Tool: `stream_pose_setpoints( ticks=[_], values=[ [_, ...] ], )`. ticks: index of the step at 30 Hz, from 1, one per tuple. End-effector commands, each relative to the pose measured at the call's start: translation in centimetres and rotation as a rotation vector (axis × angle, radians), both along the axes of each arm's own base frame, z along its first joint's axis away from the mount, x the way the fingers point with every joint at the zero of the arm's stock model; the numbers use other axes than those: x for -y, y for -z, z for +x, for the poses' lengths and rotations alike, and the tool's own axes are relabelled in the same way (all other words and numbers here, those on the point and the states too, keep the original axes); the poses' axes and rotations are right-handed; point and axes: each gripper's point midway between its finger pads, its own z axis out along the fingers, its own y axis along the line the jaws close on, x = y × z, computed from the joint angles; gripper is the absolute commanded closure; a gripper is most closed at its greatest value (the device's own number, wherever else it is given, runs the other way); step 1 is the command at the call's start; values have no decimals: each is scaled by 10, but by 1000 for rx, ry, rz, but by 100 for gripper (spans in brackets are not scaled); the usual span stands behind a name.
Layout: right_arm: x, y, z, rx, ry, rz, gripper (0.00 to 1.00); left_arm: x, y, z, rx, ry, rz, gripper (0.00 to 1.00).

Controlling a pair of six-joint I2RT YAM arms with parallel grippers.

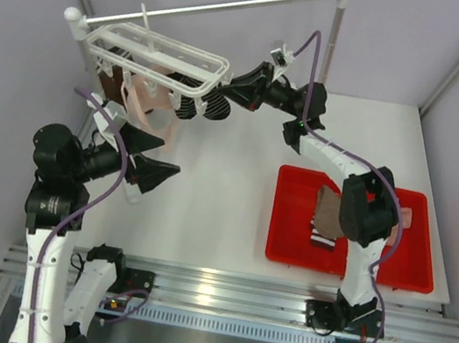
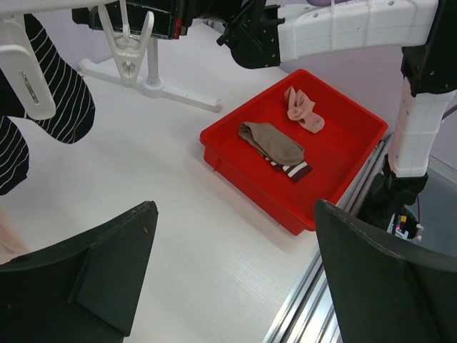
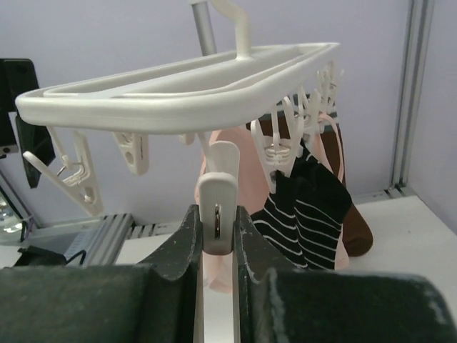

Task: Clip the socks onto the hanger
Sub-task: Adjust the hanger on the clothesline.

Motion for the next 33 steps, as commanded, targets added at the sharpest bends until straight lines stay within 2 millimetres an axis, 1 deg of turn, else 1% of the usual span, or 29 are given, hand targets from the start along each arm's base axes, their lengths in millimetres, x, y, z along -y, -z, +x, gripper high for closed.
stream_pose_setpoints(
  ticks=[1, 2, 3, 4, 5, 7, 12, 13, 14, 15, 16, 17, 18, 19, 20, 21, 23, 24, 25, 27, 28, 31, 33],
  values=[
    [7, -41, -17, 40, 52, 28, 98, 1, -30, -5, 72, -2, -27, 5],
    [9, -49, -21, 44, 58, 30, 100, 1, -32, -6, 77, -3, -28, 5],
    [10, -50, -22, 45, 62, 27, 100, 2, -37, -8, 90, -5, -28, 5],
    [11, -47, -22, 45, 72, 16, 100, 1, -39, -8, 90, -9, -33, 5],
    [10, -49, -27, 36, 78, 5, 100, 1, -42, -8, 92, -18, -39, 5],
    [8, -46, -29, 54, 102, -21, 100, 1, -50, -8, 72, -34, -75, 6],
    [1, -45, -47, 67, 120, -96, 100, 3, -68, -10, 34, -37, -151, 10],
    [0, -48, -54, 71, 122, -99, 100, 3, -69, -10, 28, -36, -158, 11],
    [-2, -47, -57, 72, 123, -108, 100, 3, -69, -9, 19, -34, -165, 11],
    [-2, -40, -59, 73, 130, -134, 100, 4, -70, -9, 3, -30, -181, 12],
    [-2, -43, -66, 85, 129, -135, 100, 5, -70, -9, -4, -26, -185, 12],
    [-1, -41, -68, 85, 130, -142, 100, 4, -68, -8, -14, -28, -187, 14],
    [0, -33, -70, 79, 131, -164, 100, 0, -65, 0, -27, -76, -197, 16],
    [3, -36, -71, 82, 140, -166, 100, -5, -62, 6, -50, -126, -205, 16],
    [4, -34, -72, 76, 144, -176, 100, -12, -60, 15, -76, -191, -216, 16],
    [5, -29, -70, 75, 154, -200, 100, -21, -57, 26, -107, -269, -236, 18],
    [10, -32, -69, 85, 180, -207, 100, -29, -50, 41, -163, -334, -250, 23],
    [13, -33, -68, 85, 186, -206, 100, -38, -52, 51, -167, -398, -270, 28],
    [16, -35, -65, 83, 196, -204, 100, -43, -52, 61, -170, -433, -280, 31],
    [20, -40, -62, 87, 211, -197, 100, -55, -59, 72, -157, -509, -300, 37],
    [24, -43, -61, 90, 222, -193, 100, -68, -60, 82, -154, -594, -315, 38],
    [34, -47, -56, 94, 243, -188, 100, -90, -66, 100, -131, -720, -345, 40],
    [38, -48, -54, 97, 249, -186, 100, -94, -72, 107, -114, -736, -379, 40]
  ],
)
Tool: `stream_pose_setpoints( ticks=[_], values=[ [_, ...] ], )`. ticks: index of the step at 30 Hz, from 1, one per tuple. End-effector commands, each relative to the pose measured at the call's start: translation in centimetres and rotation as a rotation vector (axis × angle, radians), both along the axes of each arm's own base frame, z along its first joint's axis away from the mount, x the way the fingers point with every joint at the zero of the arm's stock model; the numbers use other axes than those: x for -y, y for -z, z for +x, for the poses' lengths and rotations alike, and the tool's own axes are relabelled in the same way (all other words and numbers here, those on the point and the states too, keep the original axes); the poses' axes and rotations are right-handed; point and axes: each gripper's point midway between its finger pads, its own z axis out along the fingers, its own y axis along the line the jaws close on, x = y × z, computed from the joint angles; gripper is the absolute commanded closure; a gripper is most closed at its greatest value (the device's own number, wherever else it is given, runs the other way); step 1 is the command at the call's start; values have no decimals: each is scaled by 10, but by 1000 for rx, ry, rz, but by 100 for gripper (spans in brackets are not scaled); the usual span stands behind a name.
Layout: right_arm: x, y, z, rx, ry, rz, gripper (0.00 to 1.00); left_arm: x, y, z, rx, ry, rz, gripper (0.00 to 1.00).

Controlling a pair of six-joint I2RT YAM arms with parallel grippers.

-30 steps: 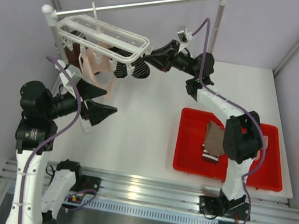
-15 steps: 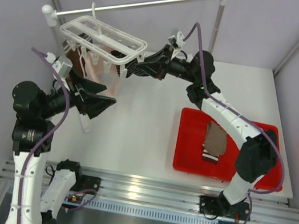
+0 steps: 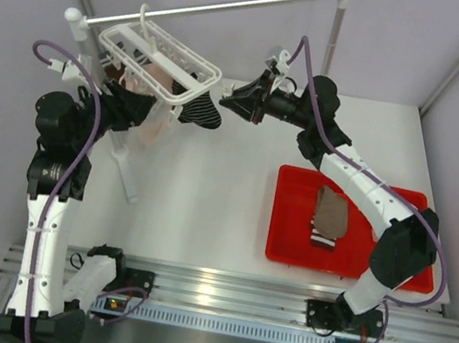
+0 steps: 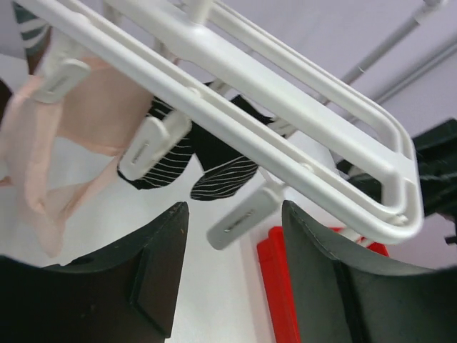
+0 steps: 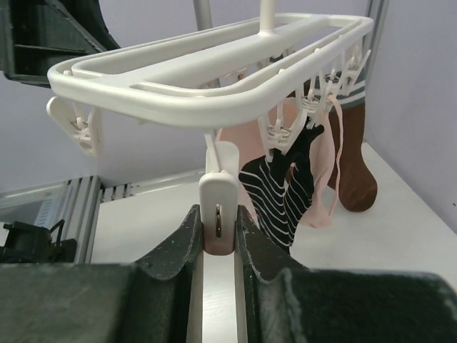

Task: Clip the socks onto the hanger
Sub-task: Adjust the hanger on the clothesline.

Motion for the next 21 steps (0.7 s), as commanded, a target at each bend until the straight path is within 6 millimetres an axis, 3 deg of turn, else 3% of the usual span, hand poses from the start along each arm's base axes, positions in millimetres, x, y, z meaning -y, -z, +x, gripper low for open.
stream_pose_setpoints(
  ticks=[1, 10, 21],
  values=[
    [24, -37, -5, 86, 35, 45, 100, -25, -32, 16, 86, -156, -51, 41],
    [36, -32, -8, 96, 36, 29, 100, -23, -44, 63, 127, -123, -153, 53],
    [44, -31, -23, 90, -5, 20, 100, 2, -54, 95, 177, -42, -170, 57]
  ],
)
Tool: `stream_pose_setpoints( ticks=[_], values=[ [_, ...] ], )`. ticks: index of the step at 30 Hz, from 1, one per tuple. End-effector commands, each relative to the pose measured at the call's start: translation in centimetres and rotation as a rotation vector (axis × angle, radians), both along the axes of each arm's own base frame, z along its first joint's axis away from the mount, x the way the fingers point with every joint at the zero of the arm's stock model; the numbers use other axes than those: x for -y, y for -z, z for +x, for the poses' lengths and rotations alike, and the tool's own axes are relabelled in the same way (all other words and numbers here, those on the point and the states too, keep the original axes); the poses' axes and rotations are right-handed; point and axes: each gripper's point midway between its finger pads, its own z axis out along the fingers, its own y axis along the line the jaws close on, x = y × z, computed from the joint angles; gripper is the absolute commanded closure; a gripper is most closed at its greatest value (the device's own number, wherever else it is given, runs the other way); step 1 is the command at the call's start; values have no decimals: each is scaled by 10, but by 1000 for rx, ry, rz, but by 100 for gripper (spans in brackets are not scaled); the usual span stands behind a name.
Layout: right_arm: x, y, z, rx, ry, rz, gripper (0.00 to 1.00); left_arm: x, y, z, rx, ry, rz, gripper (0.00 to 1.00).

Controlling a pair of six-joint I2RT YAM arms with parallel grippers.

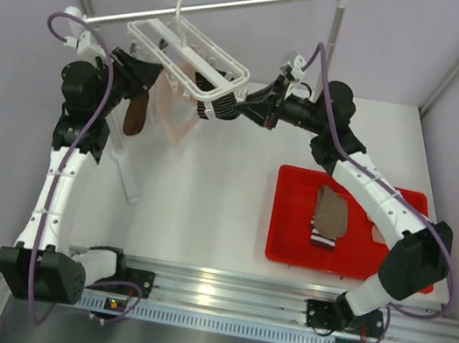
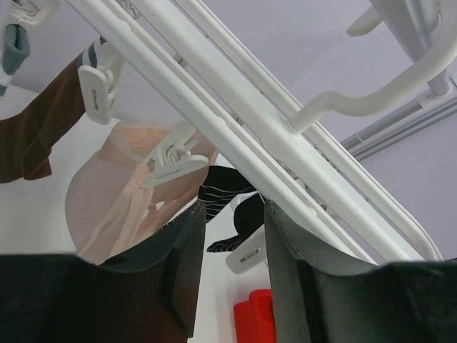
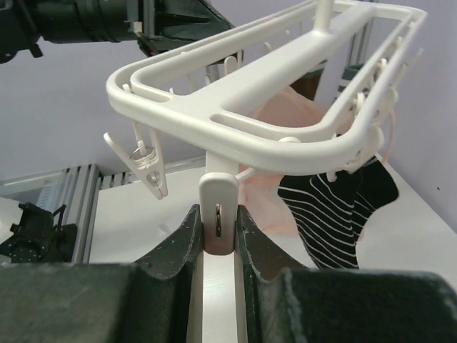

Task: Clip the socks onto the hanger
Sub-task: Adjust the hanger on the clothesline, then open the clamp at the hanger.

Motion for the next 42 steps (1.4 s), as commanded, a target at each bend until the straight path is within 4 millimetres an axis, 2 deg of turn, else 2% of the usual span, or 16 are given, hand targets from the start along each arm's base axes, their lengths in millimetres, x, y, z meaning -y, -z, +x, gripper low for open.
stream_pose_setpoints(
  ticks=[1, 2, 3, 4, 6, 11, 14, 15, 17, 18, 20, 21, 25, 28, 35, 42],
  values=[
    [10, -31, -22, 75, -52, 36, 100, 14, -57, 2, 192, 22, 16, 56],
    [9, -31, -25, 74, -63, 36, 100, 21, -59, 3, 204, 35, 36, 56],
    [8, -31, -27, 72, -72, 34, 100, 19, -59, 6, 206, 22, 48, 56],
    [6, -31, -33, 72, -96, 32, 100, 30, -59, 6, 208, 46, 54, 55],
    [2, -30, -41, 77, -128, 28, 100, 34, -60, 5, 219, 50, 71, 50],
    [-6, -31, -44, 69, -146, 23, 100, 28, -61, -11, 221, 16, 137, 41],
    [-6, -32, -42, 67, -133, 21, 100, 23, -59, -37, 210, 5, 190, 32],
    [-7, -33, -44, 61, -135, 18, 100, 23, -65, -52, 230, 6, 206, 28],
    [-8, -33, -45, 63, -135, 12, 100, 24, -55, -67, 203, 29, 263, 23],
    [-9, -33, -46, 62, -137, 9, 100, 31, -57, -83, 226, 84, 289, 21],
    [-10, -31, -47, 62, -133, -5, 100, 42, -45, -100, 213, 172, 346, 20],
    [-11, -31, -47, 60, -122, -8, 100, 54, -44, -116, 227, 260, 350, 20],
    [-14, -29, -46, 69, -77, -35, 100, 82, -40, -152, 181, 483, 305, 22],
    [-13, -29, -46, 70, -27, -41, 100, 92, -38, -168, 176, 574, 283, 25],
    [-20, -24, -50, 86, 66, -50, 100, 104, -35, -178, 128, 673, 206, 27],
    [-31, -23, -55, 122, 67, -57, 100, 116, -45, -169, 130, 700, 136, 27]
  ],
)
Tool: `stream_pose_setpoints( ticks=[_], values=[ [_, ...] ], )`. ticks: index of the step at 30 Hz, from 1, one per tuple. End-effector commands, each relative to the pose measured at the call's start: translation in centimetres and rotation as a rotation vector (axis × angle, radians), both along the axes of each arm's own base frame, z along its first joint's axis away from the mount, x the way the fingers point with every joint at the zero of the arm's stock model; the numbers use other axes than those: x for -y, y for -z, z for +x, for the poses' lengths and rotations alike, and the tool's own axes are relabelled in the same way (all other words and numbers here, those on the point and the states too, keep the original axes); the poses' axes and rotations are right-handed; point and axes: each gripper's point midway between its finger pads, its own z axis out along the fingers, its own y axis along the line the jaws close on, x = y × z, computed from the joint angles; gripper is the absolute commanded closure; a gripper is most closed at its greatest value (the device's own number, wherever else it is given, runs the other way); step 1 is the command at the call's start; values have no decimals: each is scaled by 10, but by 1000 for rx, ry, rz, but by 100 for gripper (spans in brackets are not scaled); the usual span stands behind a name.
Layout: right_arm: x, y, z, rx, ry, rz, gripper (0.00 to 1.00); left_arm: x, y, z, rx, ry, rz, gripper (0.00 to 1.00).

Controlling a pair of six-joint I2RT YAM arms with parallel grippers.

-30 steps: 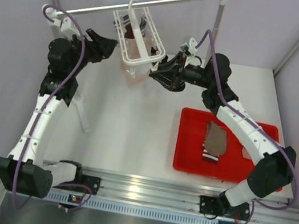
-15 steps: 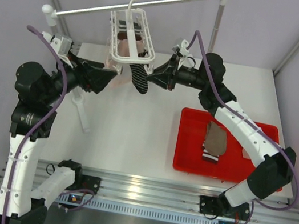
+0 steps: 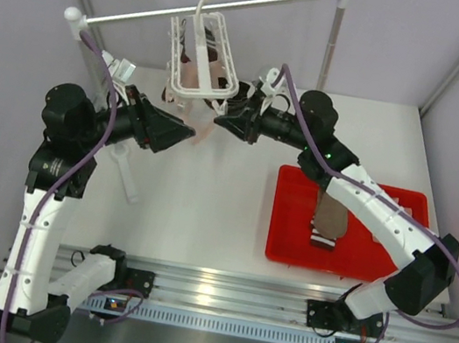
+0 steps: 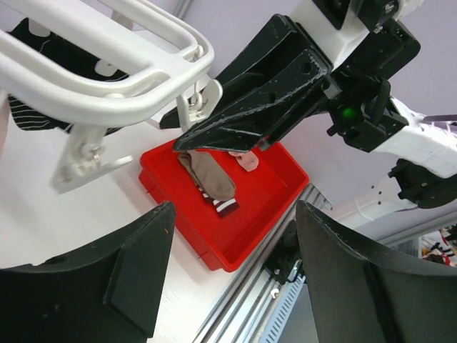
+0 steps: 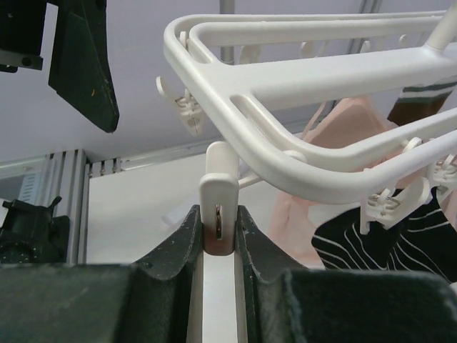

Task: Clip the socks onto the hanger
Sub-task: Open the clamp at the hanger.

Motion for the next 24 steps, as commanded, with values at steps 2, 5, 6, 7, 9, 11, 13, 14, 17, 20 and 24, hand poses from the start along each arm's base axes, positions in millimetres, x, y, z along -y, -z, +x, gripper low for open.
stream_pose_setpoints(
  ticks=[2, 5, 6, 7, 9, 11, 13, 14, 17, 20, 24],
  values=[
    [-4, -20, -8, 68, 20, 33, 100, 13, -19, 3, 33, 32, -51, 27],
    [-6, -21, -6, 80, 46, 26, 100, 15, -16, 21, 11, -28, -57, 28],
    [-7, -21, -5, 86, 70, 22, 100, 16, -15, 26, 7, -45, -56, 28],
    [-7, -21, -4, 102, 80, 14, 100, 16, -15, 31, -2, -71, -62, 30],
    [-8, -20, -2, 114, 111, 7, 100, 18, -11, 39, -16, -96, -63, 30],
    [-8, -18, -1, 134, 126, -4, 100, 17, -9, 49, -12, -162, -59, 31],
    [-8, -18, 1, 145, 151, -10, 100, 19, -10, 52, 21, -186, -64, 31],
    [-9, -18, -2, 149, 147, -14, 100, 18, -11, 55, 38, -207, -69, 31],
    [-11, -12, -3, 147, 152, -33, 100, 27, -13, 59, 64, -218, -83, 31],
    [-11, -10, -3, 150, 156, -44, 100, 28, -13, 63, 74, -229, -97, 31],
    [-11, -11, -5, 152, 156, -46, 100, 28, -9, 72, 67, -262, -88, 33]
  ],
)
